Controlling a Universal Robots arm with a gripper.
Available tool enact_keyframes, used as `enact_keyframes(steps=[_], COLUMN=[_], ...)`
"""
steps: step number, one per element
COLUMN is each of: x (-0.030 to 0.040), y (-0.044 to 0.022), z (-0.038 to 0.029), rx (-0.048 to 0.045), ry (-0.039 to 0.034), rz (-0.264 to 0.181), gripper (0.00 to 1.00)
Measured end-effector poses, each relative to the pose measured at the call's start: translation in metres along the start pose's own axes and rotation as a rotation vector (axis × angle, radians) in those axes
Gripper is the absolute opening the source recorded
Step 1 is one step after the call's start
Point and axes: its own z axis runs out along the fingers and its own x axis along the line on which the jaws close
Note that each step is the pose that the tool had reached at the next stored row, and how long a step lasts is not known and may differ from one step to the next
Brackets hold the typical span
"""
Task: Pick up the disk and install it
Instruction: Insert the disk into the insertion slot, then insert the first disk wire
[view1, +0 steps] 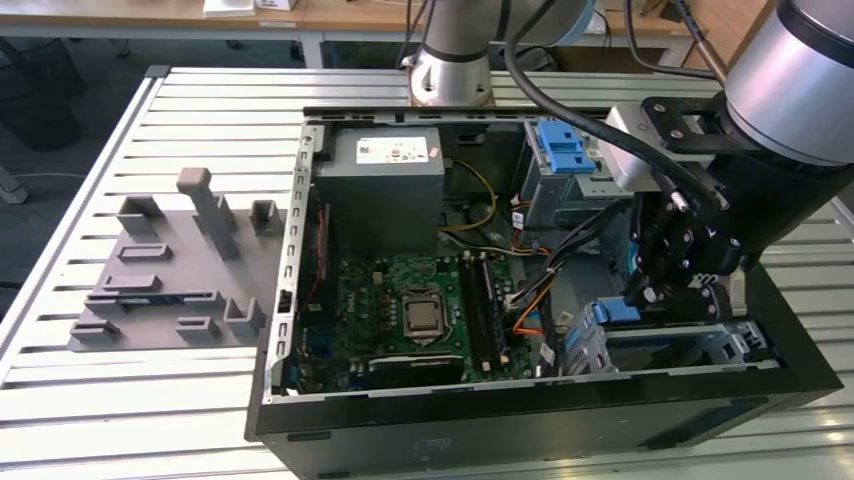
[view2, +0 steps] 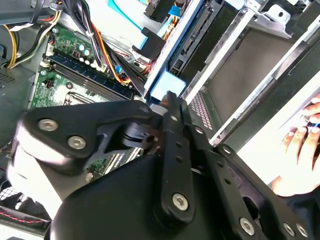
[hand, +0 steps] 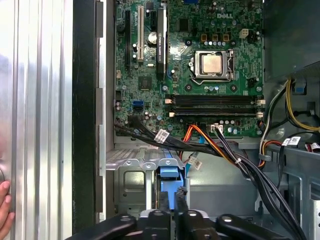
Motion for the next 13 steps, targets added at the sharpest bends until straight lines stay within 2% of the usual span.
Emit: enact_keyframes(steps=[1, 3, 13], x=[0.0000, 0.0000, 0.0000], y=[0.0000, 0.0000, 0.0000], z=[0.0000, 0.0000, 0.0004], rx=[0.0000, 0.0000, 0.0000], ry=[0.0000, 0.0000, 0.0000], rz=[0.000, 0.000, 0.000], gripper=[0.13, 0.11, 0.11])
